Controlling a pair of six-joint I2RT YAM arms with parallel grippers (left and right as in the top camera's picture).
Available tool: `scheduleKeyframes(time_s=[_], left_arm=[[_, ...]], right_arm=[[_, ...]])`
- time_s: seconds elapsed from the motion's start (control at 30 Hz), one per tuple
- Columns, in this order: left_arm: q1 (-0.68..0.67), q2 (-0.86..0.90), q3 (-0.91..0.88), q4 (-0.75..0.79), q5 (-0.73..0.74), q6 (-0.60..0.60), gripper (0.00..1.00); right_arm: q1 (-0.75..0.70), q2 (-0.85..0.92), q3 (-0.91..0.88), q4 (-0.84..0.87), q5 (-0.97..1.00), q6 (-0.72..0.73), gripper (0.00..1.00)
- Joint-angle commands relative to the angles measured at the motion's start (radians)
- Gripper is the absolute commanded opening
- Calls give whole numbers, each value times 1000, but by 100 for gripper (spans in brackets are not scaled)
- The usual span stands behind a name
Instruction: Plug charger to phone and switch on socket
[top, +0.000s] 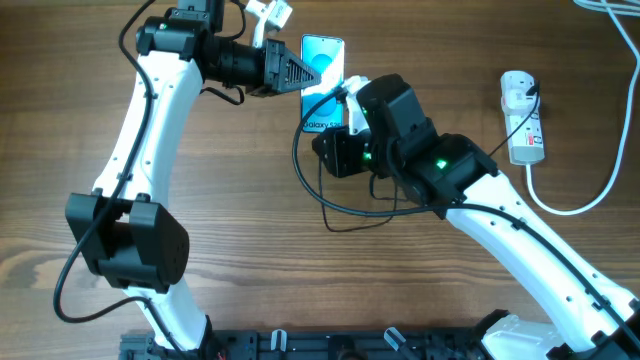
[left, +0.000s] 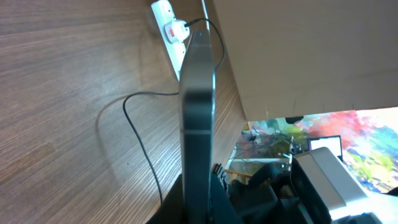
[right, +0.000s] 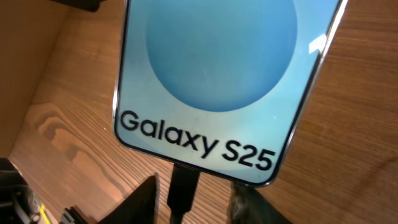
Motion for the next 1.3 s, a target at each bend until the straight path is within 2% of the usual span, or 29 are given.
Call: scheduleKeyframes(time_s=[0.0, 0.03, 0.07, 0.1, 0.17, 0.2, 0.37, 0.5, 0.6, 0.87, 0.97, 1.2, 1.27], left_arm=[[-8, -11, 4, -7, -46, -13, 4], [-8, -11, 4, -11, -169, -84, 4], [-9, -9, 4, -19, -243, -113, 4], [-10, -6, 4, -29, -290, -131, 4], [-10, 14, 4, -64, -341, -135, 4], [-10, 32, 4, -82, -349, -134, 4], [-66, 157, 4, -99, -355, -130, 4], [-133, 251, 4, -45, -362, -127, 4], [-159, 293, 4, 0, -363, -127, 4], [-167, 399, 4, 93, -374, -167, 4], [-167, 426, 4, 138, -430, -263, 4], [-167, 431, 4, 153, -438, -250, 4], [-172, 431, 4, 148, -477, -251, 8]], right_arm=[[-10, 0, 19, -60, 4, -5, 57], [-10, 0, 19, -99, -26, 5, 67], [-10, 0, 19, -110, -53, 1, 73], [-11, 0, 19, -121, -80, -2, 77], [-11, 0, 19, -160, -85, -2, 95], [-11, 0, 19, -183, -64, -1, 100], [-59, 0, 19, -298, 57, 23, 100], [-176, 0, 19, -362, -55, -10, 100], [-217, 0, 19, -362, -55, -5, 100], [-222, 0, 18, -348, -17, -1, 100], [-222, 1, 18, -328, -18, 1, 100], [-222, 3, 17, -328, -17, 0, 100], [-222, 10, 17, -331, -18, 1, 100]])
